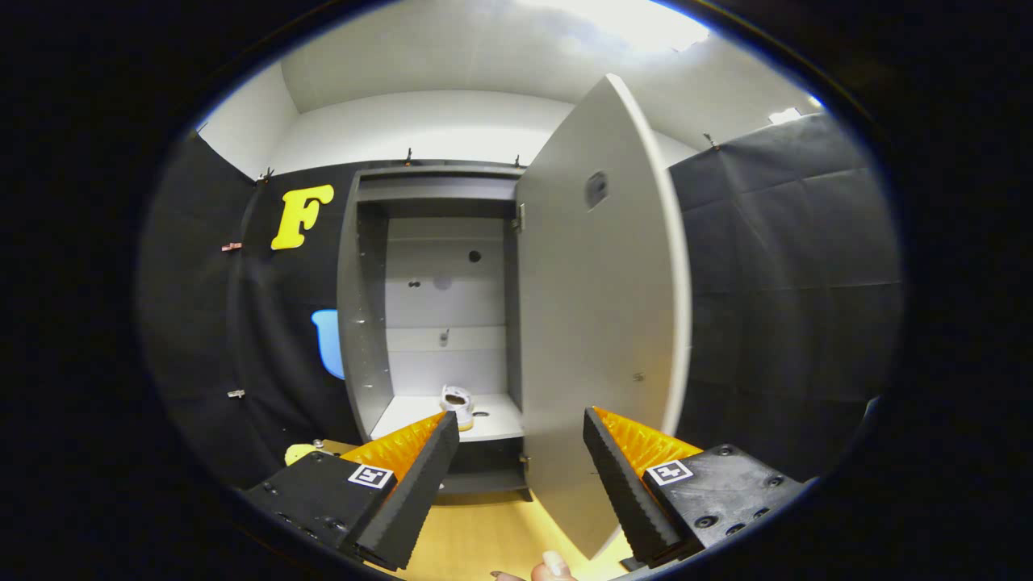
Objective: Open the shoe cabinet door, grab the shoes and put them into the shoe cabinet, then close the shoe cabinet door.
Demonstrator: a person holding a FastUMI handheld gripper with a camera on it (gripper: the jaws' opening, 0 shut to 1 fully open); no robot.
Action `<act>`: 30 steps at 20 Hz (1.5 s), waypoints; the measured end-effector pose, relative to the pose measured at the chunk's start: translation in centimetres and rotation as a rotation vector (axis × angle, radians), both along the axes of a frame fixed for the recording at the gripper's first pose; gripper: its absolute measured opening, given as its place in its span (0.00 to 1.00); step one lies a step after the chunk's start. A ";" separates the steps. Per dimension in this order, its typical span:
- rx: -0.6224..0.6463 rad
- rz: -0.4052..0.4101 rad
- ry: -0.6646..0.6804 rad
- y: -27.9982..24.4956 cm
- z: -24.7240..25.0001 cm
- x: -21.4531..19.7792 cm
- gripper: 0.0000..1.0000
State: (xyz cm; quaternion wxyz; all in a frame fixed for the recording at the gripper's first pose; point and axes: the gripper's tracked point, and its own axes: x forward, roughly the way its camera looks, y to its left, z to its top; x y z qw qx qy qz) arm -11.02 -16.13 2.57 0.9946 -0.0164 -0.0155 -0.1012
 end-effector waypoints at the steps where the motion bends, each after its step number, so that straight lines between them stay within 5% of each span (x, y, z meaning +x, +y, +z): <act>1: 0.004 -0.001 -0.015 -1.3 0.6 -0.7 0.98; 7: -0.012 0.018 -0.039 -9.5 2.0 -1.9 0.97; 14: 0.066 0.082 0.044 -15.0 -0.9 1.4 0.97; 22: 0.075 0.162 0.074 -13.4 -2.3 3.7 0.98; 30: 0.068 0.233 0.092 -6.1 -3.2 4.5 0.98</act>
